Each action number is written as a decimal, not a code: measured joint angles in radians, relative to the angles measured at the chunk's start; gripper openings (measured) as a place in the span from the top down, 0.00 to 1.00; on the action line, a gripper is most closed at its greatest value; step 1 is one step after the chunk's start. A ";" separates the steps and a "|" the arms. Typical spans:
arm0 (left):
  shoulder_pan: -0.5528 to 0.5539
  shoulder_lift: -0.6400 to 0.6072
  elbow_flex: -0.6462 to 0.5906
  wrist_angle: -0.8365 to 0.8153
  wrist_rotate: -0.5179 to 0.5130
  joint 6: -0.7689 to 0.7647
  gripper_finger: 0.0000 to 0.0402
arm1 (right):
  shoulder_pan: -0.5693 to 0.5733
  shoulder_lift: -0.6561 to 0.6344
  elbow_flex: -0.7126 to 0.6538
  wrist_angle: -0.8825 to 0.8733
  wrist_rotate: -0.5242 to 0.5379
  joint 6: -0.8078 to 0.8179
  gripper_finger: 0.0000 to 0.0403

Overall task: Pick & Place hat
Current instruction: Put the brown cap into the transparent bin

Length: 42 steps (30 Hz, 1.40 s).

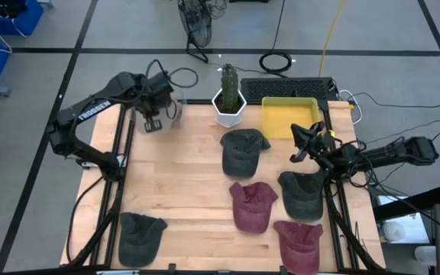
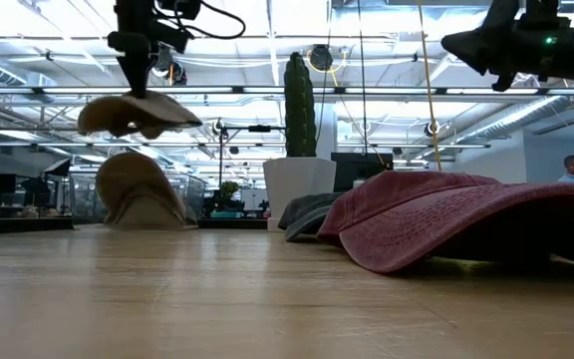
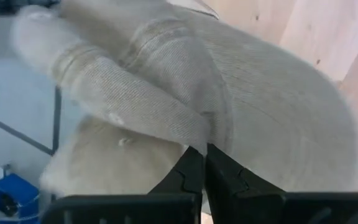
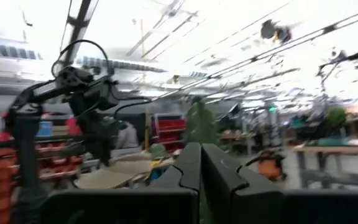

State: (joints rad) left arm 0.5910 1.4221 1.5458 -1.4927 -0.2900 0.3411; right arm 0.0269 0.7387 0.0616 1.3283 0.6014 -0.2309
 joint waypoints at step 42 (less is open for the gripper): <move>0.184 0.267 0.032 0.119 -0.002 0.124 0.86 | -0.115 0.000 0.004 0.067 -0.079 -0.073 0.99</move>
State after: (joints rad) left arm 0.7748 1.6890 1.5780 -1.3738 -0.2917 0.4651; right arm -0.0883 0.7391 0.0658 1.3956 0.5224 -0.3036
